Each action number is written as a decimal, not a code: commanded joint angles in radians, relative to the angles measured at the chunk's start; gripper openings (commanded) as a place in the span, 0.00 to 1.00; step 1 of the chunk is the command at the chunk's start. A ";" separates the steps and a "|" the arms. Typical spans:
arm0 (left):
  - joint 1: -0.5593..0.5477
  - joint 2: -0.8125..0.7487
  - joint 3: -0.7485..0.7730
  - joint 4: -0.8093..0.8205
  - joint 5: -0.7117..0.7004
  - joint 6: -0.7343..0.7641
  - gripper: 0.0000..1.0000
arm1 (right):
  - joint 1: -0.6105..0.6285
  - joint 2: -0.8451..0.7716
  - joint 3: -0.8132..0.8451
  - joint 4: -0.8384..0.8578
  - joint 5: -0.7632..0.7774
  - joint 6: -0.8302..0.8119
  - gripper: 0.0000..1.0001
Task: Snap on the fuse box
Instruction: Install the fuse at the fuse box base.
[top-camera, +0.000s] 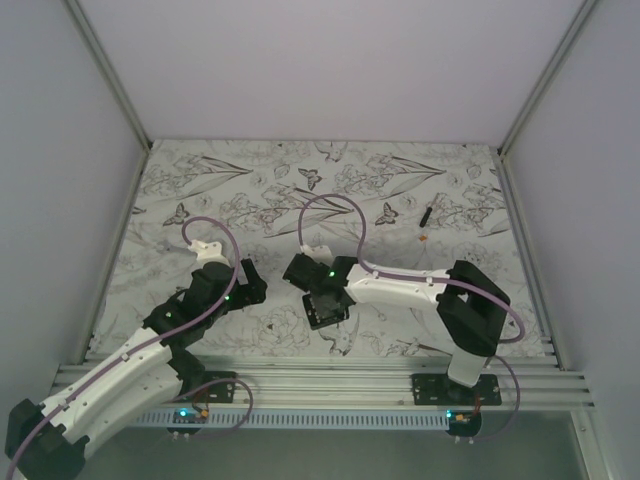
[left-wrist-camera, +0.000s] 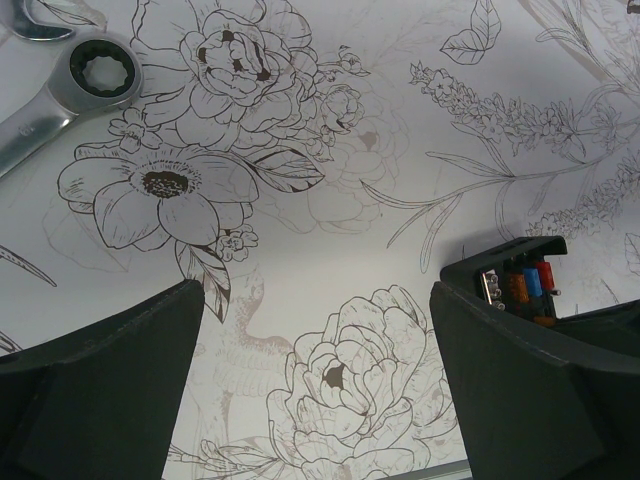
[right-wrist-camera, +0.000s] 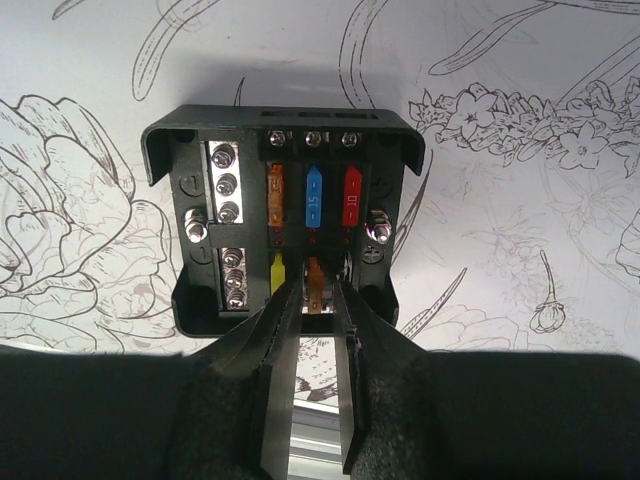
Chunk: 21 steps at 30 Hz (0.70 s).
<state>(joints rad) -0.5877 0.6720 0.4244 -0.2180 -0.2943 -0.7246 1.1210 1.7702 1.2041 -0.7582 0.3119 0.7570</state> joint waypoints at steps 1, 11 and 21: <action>0.006 -0.009 0.010 -0.021 -0.020 -0.005 1.00 | -0.003 -0.041 -0.001 0.026 0.002 0.026 0.25; 0.006 -0.011 0.010 -0.020 -0.017 -0.004 1.00 | -0.010 -0.089 -0.023 0.032 0.013 0.033 0.30; 0.006 -0.010 0.010 -0.021 -0.017 -0.005 1.00 | -0.024 -0.068 -0.044 0.062 -0.009 0.027 0.23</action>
<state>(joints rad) -0.5877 0.6720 0.4244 -0.2180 -0.2943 -0.7246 1.1061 1.6958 1.1694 -0.7235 0.3054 0.7681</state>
